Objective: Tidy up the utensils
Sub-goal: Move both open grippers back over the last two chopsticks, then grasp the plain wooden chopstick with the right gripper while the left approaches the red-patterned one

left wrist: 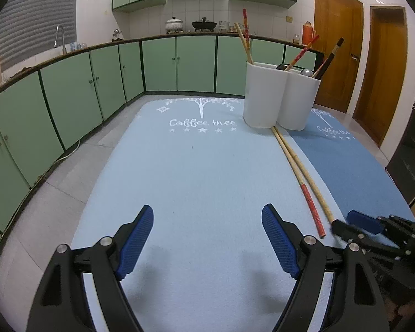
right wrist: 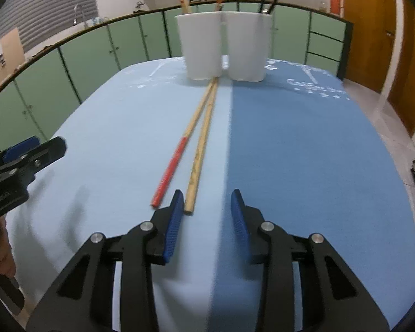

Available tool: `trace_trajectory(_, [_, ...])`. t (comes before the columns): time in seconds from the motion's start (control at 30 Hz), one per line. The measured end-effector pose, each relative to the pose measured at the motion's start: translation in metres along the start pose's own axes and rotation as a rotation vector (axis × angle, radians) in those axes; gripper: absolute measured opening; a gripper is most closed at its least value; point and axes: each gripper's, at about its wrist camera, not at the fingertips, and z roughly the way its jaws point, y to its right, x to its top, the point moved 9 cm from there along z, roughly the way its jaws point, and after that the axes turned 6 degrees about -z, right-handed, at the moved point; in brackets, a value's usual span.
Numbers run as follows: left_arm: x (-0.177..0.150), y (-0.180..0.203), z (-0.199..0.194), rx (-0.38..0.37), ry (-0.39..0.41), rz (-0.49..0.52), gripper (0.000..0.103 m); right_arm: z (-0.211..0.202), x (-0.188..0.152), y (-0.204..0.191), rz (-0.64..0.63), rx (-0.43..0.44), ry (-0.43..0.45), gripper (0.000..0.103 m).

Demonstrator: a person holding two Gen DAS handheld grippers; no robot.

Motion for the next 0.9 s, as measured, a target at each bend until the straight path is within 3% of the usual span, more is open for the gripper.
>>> trace_trajectory(0.33, [-0.001,0.01,0.0,-0.019,0.001,0.011,0.079,-0.002,-0.005,-0.003,0.002,0.032,0.004,0.036])
trace_trajectory(0.53, [-0.001,0.013,-0.001,-0.019,0.0,0.013,0.079,0.001,-0.003,-0.005,-0.004,0.025,0.005,0.021])
trace_trajectory(0.63, [-0.002,0.016,-0.002,-0.022,-0.004,0.018,0.079,0.001,-0.003,-0.005,0.004,0.036,0.003,0.008])
trace_trajectory(0.9, [-0.006,0.033,0.004,-0.047,-0.025,0.023,0.079,-0.006,-0.003,0.011,0.04,0.042,0.014,0.006])
